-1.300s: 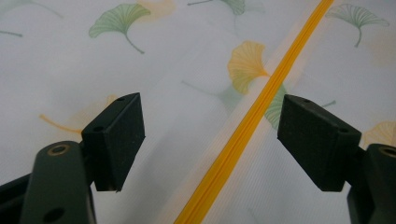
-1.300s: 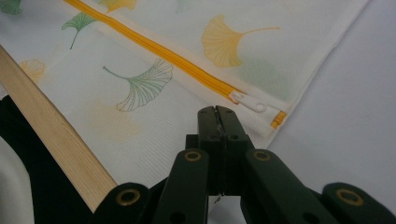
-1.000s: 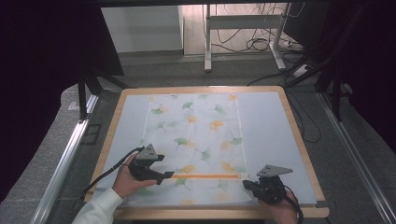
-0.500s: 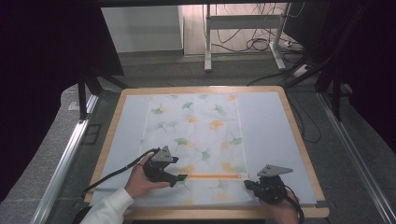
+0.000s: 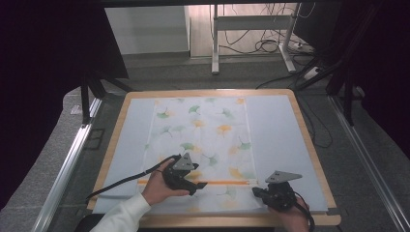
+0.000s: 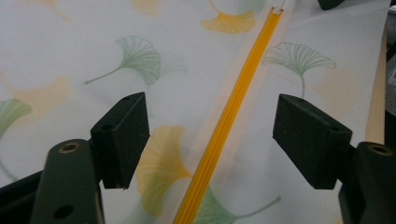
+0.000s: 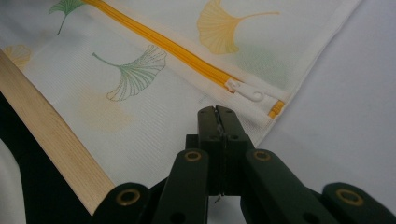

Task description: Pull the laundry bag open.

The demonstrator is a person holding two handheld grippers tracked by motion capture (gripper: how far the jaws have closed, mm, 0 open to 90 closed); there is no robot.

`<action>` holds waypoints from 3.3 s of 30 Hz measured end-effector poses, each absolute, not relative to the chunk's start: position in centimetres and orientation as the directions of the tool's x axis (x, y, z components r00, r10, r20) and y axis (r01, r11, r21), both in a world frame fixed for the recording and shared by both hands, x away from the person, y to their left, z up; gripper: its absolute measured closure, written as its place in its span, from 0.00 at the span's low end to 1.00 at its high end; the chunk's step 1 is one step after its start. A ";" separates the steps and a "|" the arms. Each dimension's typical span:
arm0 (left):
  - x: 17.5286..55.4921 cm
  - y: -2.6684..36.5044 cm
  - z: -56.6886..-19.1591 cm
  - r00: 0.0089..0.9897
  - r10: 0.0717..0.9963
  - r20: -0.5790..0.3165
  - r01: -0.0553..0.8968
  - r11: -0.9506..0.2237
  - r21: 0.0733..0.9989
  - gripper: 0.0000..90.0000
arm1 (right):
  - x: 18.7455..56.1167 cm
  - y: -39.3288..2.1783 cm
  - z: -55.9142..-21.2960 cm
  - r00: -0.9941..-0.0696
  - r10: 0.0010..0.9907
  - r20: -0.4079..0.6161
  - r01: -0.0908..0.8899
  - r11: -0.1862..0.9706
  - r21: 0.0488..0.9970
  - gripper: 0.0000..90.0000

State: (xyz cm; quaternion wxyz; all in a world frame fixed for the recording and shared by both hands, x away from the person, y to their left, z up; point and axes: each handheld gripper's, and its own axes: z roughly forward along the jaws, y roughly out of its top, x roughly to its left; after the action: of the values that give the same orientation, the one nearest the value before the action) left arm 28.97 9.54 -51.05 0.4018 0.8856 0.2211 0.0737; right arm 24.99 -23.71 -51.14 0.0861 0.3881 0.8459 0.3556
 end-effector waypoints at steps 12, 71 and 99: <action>29.4 9.1 -51.0 0.883 0.453 -0.119 0.384 -0.555 0.738 0.37 | 25.2 -23.7 -51.3 -0.682 0.719 0.132 0.604 0.451 0.657 0.99; 31.9 -0.2 -49.8 0.942 0.330 -0.067 0.281 -0.660 0.697 0.43 | 25.4 -23.8 -51.4 -0.687 0.714 0.138 0.605 0.456 0.653 0.99; 33.3 -3.4 -50.6 0.951 0.300 -0.076 0.271 -0.687 0.674 0.47 | 25.5 -23.7 -51.6 -0.695 0.707 0.131 0.606 0.477 0.637 0.99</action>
State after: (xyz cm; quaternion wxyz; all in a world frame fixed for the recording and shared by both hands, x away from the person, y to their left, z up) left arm 33.27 -3.41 -50.59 0.3635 0.9183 0.1555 0.0201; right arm 25.49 -23.68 -51.58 0.0748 0.3834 0.8560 0.3385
